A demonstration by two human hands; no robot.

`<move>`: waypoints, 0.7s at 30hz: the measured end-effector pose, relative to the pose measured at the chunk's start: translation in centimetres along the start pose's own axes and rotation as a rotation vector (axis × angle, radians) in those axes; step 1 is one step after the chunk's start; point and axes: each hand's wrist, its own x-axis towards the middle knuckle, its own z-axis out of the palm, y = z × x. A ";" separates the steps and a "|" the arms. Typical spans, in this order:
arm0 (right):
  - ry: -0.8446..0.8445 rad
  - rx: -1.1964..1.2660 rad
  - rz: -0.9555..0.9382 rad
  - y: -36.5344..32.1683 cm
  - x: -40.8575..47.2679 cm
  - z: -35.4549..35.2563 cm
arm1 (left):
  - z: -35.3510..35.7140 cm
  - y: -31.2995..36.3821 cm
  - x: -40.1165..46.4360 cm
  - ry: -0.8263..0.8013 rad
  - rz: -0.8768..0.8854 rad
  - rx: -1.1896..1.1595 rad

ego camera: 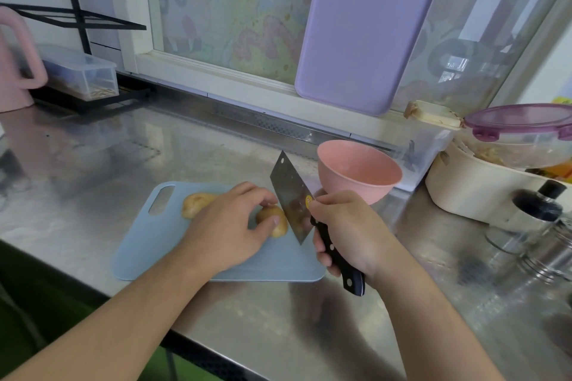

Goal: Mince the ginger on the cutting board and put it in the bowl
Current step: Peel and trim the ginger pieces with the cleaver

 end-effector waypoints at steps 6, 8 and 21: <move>0.035 -0.030 0.001 -0.3 -0.3 0.0 | 0.2 -0.3 0.1 0.025 0.007 -0.025; 0.038 -0.037 -0.006 -0.4 -0.3 0.1 | 0.3 -0.3 0.1 0.031 0.008 -0.030; 0.064 0.035 -0.033 -0.7 -0.5 0.2 | 0.7 -0.6 0.6 0.073 -0.009 -0.016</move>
